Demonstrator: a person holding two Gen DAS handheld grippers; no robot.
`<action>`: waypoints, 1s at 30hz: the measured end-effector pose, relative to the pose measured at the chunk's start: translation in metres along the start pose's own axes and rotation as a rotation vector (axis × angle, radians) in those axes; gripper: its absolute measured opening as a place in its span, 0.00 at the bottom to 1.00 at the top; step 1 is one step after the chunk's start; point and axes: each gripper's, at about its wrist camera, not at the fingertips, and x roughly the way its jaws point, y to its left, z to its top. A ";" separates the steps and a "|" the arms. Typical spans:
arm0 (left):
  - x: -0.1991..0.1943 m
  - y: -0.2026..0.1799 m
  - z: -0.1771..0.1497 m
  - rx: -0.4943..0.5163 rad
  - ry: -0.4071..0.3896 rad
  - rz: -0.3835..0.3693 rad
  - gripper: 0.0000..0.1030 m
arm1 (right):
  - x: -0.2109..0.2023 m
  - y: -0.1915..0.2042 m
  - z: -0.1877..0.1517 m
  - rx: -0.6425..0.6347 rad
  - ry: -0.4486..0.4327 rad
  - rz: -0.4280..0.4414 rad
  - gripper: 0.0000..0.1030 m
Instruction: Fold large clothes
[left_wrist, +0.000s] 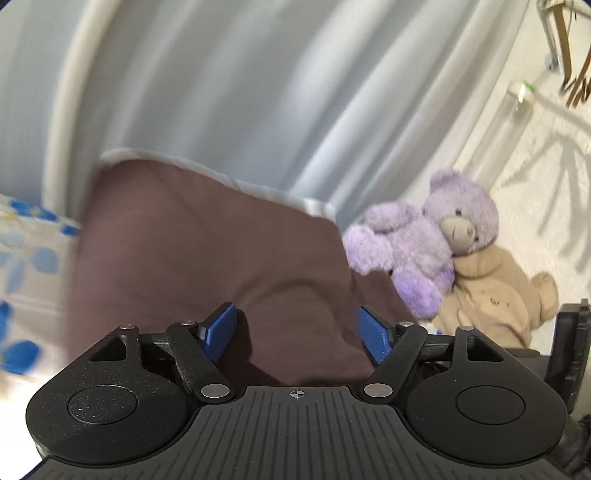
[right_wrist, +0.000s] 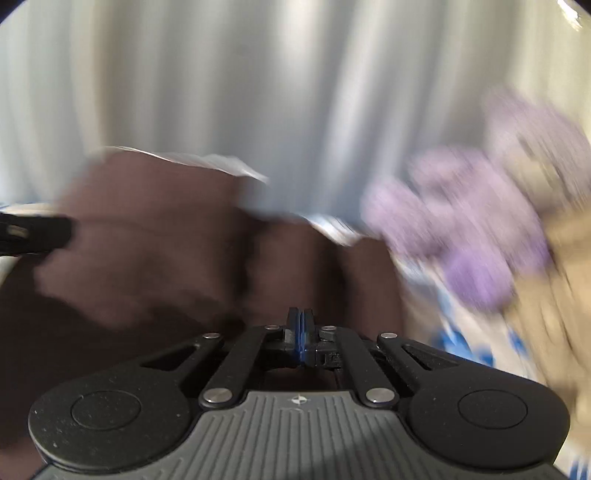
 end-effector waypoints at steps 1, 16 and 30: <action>0.008 -0.001 -0.006 0.037 -0.013 0.015 0.76 | -0.008 -0.007 -0.002 0.038 -0.018 0.007 0.00; 0.006 0.006 -0.016 0.028 -0.065 -0.059 0.84 | 0.026 0.001 0.041 0.300 -0.013 0.471 0.65; 0.003 0.009 -0.015 0.020 -0.058 -0.084 0.87 | 0.045 -0.029 0.029 0.346 0.092 0.519 0.81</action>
